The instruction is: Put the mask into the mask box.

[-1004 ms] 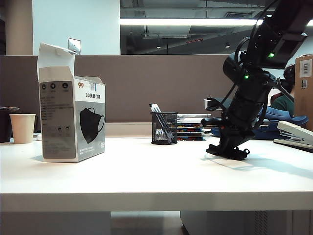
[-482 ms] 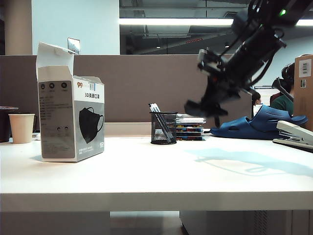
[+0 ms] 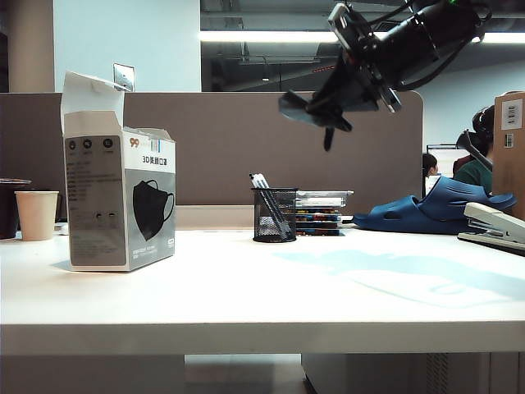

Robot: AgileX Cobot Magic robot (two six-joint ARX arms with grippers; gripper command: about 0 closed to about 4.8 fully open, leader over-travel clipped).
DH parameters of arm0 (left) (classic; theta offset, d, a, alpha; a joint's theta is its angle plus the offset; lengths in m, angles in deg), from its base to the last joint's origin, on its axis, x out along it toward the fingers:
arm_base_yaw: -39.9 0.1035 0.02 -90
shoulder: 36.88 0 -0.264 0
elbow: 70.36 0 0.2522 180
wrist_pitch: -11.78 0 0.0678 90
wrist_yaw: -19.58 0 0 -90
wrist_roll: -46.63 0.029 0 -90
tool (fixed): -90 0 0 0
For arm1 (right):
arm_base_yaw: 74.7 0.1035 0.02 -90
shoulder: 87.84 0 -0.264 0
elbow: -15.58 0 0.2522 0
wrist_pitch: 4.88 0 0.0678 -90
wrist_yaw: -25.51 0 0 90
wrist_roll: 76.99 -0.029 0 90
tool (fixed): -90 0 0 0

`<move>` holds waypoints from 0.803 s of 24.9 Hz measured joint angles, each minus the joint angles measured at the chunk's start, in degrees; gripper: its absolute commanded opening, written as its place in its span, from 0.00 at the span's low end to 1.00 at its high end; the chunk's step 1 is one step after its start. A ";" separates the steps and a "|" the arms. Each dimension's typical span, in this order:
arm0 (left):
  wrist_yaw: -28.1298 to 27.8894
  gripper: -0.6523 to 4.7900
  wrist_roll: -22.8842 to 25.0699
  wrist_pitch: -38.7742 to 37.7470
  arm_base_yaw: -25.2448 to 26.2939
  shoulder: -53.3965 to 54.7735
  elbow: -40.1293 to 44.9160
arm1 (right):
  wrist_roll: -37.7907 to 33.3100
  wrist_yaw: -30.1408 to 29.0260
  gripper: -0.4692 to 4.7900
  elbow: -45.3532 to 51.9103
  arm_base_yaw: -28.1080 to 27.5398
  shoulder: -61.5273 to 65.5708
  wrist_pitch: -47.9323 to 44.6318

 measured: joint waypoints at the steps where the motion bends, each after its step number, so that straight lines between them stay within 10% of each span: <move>1: -0.02 0.59 0.00 0.07 0.00 1.84 -1.07 | -0.94 -1.25 0.07 0.02 0.00 -0.02 -0.94; 20: -1.88 0.59 7.69 1.09 0.04 47.71 -23.67 | -7.96 -4.98 0.07 0.02 9.22 -0.07 -23.17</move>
